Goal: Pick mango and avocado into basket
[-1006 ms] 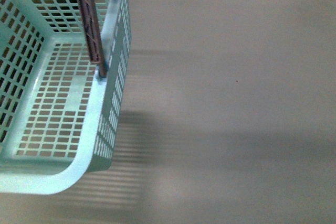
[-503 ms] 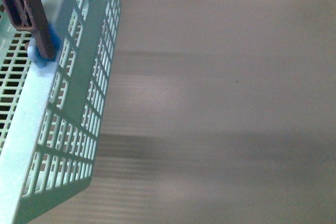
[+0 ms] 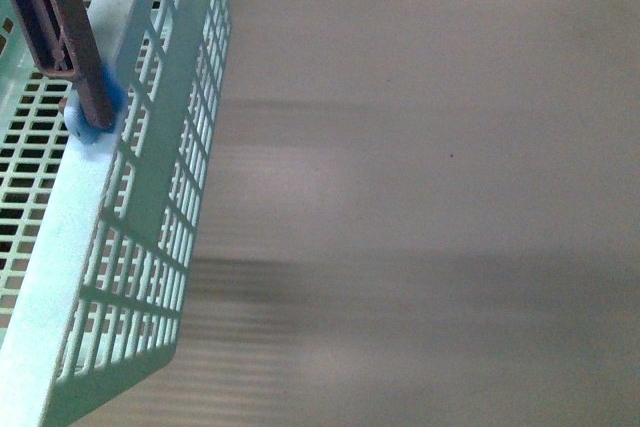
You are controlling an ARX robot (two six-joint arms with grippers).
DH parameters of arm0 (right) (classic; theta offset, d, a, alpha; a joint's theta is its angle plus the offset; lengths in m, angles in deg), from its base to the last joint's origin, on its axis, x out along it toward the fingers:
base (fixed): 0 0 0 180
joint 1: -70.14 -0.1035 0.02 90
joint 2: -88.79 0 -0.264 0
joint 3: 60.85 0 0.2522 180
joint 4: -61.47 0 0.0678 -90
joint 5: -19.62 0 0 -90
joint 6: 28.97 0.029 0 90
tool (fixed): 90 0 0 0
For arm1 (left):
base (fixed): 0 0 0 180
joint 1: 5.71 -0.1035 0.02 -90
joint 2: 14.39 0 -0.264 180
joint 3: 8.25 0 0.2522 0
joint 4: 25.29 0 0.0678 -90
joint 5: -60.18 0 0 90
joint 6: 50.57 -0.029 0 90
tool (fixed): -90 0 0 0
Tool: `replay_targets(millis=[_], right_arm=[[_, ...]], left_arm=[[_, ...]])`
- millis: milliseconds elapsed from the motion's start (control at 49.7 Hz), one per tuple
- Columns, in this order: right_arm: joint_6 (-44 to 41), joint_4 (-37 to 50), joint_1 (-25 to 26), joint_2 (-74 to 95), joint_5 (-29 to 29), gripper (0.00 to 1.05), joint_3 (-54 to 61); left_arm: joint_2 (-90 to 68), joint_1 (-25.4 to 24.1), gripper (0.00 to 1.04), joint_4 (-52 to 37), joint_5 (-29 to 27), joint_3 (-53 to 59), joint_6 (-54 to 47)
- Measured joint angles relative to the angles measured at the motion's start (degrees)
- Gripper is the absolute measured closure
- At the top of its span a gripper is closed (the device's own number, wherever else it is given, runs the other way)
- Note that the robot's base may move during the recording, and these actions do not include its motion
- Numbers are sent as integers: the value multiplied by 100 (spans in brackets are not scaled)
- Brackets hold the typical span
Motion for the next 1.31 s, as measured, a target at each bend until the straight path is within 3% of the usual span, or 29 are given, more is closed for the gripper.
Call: replay_targets(millis=[1308], right_arm=[[-2, 0, 0, 0, -2, 9, 0]], left_arm=[[-7, 4, 90, 7, 0, 31, 0]])
